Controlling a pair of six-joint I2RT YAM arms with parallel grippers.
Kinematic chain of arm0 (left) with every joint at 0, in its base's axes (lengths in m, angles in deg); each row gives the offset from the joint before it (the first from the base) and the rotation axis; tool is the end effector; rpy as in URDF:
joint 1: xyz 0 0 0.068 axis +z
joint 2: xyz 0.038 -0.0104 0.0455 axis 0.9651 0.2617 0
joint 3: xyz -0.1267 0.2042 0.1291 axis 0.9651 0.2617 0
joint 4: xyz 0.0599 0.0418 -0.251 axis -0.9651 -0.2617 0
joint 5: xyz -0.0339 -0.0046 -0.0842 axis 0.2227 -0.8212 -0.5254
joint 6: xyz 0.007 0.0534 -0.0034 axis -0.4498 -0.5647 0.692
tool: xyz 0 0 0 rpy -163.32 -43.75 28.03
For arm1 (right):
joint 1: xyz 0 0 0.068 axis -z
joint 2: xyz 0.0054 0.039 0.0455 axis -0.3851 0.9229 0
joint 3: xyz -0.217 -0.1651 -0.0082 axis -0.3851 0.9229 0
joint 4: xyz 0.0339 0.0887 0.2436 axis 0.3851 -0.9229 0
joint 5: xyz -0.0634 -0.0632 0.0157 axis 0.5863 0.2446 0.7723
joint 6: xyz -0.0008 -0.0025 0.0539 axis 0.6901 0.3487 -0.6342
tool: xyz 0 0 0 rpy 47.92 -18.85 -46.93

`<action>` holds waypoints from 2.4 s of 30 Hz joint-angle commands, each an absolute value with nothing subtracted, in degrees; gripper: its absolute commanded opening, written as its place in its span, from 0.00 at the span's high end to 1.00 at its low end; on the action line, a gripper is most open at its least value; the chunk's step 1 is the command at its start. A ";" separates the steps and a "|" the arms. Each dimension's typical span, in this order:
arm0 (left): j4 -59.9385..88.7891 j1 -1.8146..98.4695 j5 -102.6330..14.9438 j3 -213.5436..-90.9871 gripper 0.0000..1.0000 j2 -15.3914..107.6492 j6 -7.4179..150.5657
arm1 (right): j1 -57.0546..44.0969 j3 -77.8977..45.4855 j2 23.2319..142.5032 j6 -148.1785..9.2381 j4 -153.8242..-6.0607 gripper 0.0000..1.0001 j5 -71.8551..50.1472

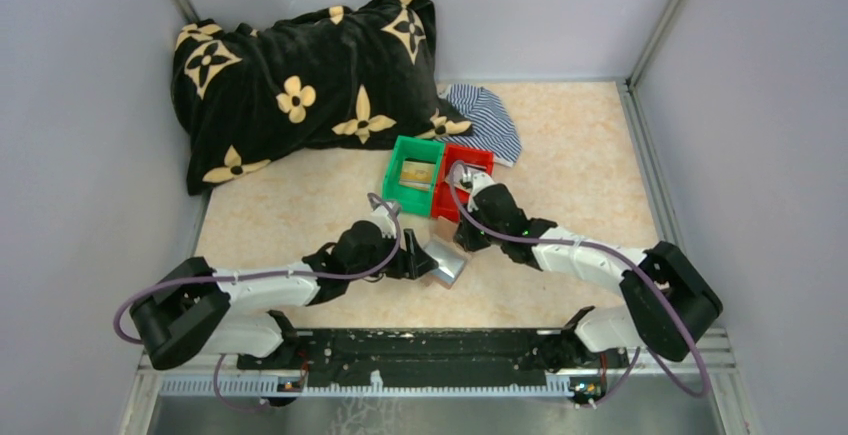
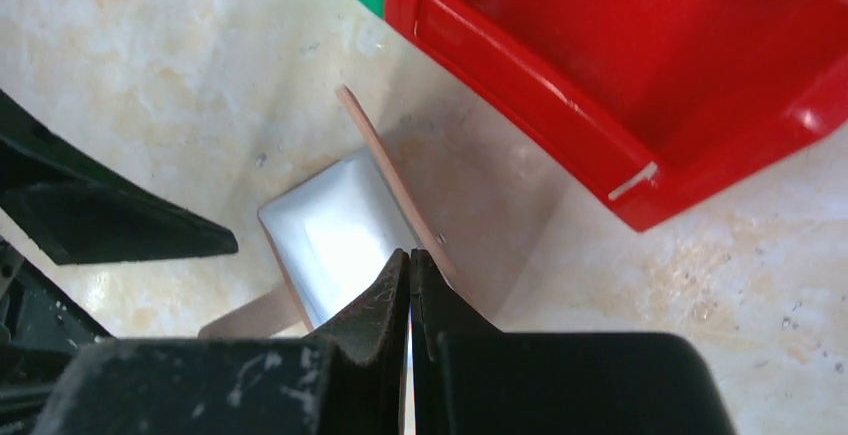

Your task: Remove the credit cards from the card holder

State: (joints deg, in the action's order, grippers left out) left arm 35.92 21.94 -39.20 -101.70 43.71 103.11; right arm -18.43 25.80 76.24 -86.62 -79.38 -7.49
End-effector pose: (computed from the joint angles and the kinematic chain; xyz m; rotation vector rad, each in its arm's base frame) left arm 0.1426 -0.1923 0.1609 0.2336 2.2315 -1.0533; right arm 0.1917 0.1706 0.1814 -0.3935 2.3420 0.6585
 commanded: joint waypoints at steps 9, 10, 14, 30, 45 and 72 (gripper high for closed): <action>39.08 20.46 -42.23 -103.70 0.27 36.35 101.84 | -18.13 21.40 88.44 -82.36 -76.52 1.00 -6.69; 38.47 20.50 -41.68 -103.69 0.28 35.67 101.75 | -18.13 21.99 88.44 -82.58 -76.53 1.00 -7.06; 36.32 20.49 -40.42 -103.72 0.27 33.10 101.31 | -18.13 26.47 84.14 -84.42 -76.02 1.00 -7.14; 36.70 20.37 -40.51 -104.72 0.27 33.24 101.14 | -26.16 32.99 67.06 -94.49 -84.62 1.00 -7.40; 44.70 18.01 -44.79 -102.44 0.31 45.18 115.21 | -26.48 34.55 69.78 -94.93 -81.59 1.00 -6.43; 49.31 23.15 -37.52 -90.72 0.42 53.59 130.50 | -22.80 31.53 61.84 -92.39 -88.31 1.00 -6.11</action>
